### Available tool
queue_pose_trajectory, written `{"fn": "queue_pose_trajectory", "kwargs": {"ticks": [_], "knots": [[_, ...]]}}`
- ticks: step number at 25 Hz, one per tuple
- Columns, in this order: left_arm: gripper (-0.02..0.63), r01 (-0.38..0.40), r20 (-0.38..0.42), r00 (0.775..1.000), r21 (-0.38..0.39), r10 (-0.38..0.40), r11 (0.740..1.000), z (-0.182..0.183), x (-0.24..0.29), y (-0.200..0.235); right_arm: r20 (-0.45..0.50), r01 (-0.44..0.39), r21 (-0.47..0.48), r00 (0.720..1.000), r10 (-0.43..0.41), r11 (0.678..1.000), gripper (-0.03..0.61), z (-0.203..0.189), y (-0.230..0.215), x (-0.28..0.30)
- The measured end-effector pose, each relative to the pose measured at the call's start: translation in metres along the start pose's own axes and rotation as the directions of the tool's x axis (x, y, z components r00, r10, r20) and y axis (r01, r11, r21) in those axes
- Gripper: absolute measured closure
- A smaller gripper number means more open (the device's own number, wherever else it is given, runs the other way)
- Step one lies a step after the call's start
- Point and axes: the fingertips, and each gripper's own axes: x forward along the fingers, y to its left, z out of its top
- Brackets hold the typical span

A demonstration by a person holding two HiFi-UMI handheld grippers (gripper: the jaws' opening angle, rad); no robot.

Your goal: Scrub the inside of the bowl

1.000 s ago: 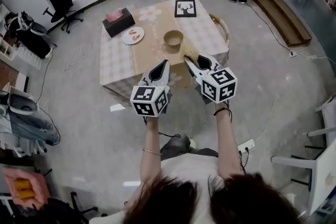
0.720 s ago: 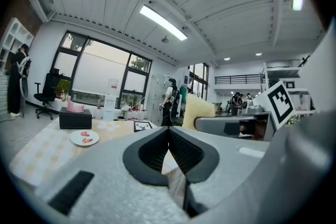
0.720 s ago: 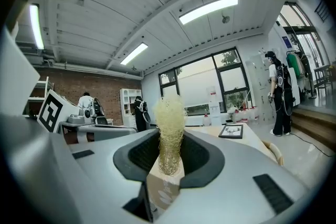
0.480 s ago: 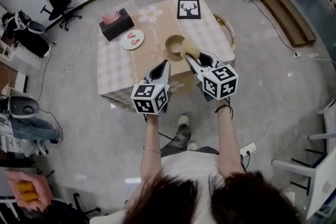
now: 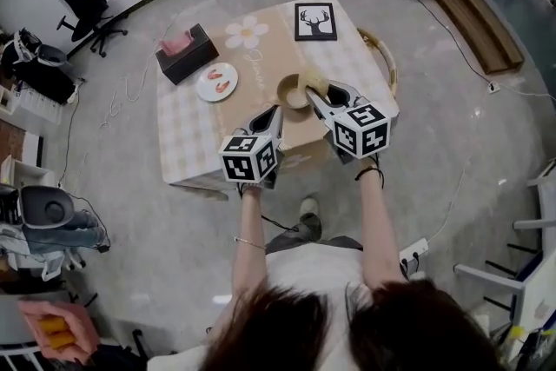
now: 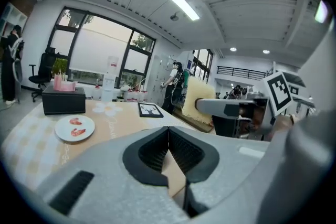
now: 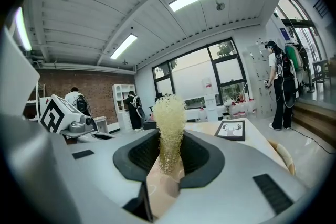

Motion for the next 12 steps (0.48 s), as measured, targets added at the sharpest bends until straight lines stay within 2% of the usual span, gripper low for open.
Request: {"fn": "queue_pose_trajectory", "kwargs": {"ticks": [3,6,12], "knots": [[0.603,0.024,-0.040,0.999,-0.069,-0.026,0.997,-0.006,0.016,0.016,-0.020,0.009,0.000,1.000,-0.009,1.000,0.479,-0.003,-0.012,0.017],[0.601,0.032,-0.079,0.996,-0.061,-0.037,0.998,-0.012,0.029,0.030,-0.045,0.011,-0.019,0.999,-0.012,1.000,0.479,-0.007,-0.021,0.032],[0.600,0.052,-0.143,0.987,-0.106,-0.067,0.993,-0.026,0.052,0.051,-0.129,-0.011,-0.087,0.992,0.000,0.996,0.479,-0.018,-0.037,0.062]]}}
